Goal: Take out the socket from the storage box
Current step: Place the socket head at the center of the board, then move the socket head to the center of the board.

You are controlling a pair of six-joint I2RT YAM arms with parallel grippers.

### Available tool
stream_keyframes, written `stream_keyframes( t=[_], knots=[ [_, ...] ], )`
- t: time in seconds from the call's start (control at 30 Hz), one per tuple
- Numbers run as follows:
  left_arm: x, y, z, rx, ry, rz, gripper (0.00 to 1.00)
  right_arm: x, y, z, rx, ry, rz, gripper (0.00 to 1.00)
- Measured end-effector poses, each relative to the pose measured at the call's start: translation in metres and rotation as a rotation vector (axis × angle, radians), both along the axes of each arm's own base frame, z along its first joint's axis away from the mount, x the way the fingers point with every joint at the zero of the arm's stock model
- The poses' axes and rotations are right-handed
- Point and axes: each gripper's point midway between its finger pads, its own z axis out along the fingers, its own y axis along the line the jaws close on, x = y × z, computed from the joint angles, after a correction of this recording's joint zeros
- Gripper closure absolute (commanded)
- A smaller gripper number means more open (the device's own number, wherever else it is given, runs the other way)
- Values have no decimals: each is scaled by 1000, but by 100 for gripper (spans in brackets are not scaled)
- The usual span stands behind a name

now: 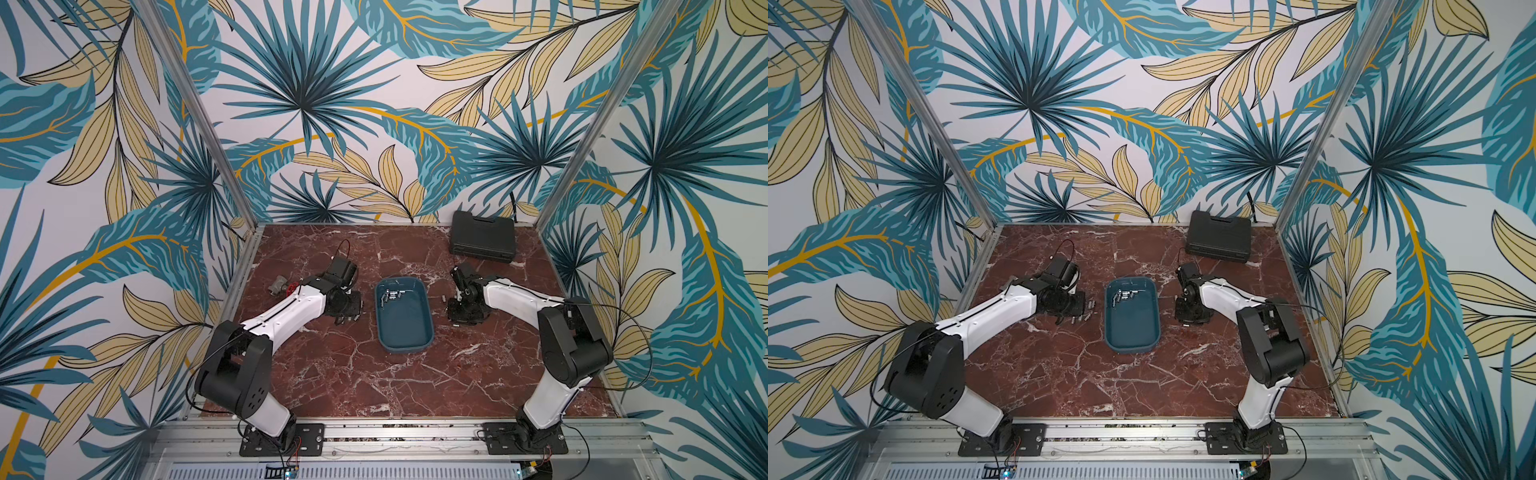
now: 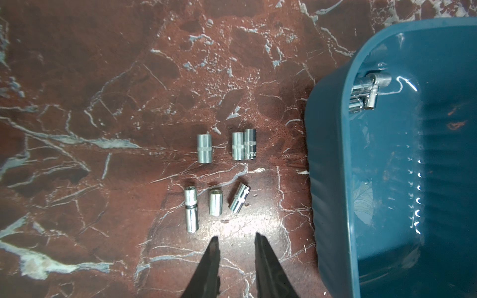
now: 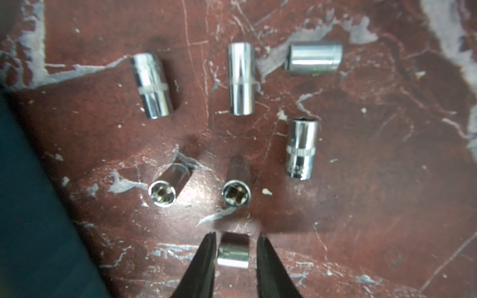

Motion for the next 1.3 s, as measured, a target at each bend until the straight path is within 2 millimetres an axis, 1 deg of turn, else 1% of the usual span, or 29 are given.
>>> stream_keyframes(
  t=[0.13, 0.27, 0.53, 0.73, 0.9, 1.07, 1.23, 1.3],
  knots=[
    [0, 0, 0, 1, 1, -1, 72, -3, 0, 3, 8, 0, 2, 71],
    [0, -1, 0, 0, 0, -2, 72, -13, 0, 7, 24, 11, 7, 71],
    [-2, -3, -1, 0, 3, -9, 72, -27, 7, 1, 51, 54, 37, 71],
    [-2, -4, -1, 0, 3, -12, 72, -36, 12, -3, 65, 81, 54, 74],
    [-2, -4, -1, 1, 3, -12, 72, -47, 10, -10, 65, 119, 54, 74],
    [-2, -4, -1, 0, 3, -12, 72, -51, 11, -10, 69, 122, 58, 71],
    [-3, -5, -1, 1, 3, -14, 72, -71, 17, -7, 60, 140, 82, 71],
    [-3, -6, -1, 1, 3, -16, 72, -83, 23, 1, 60, 131, 93, 71]
  ],
)
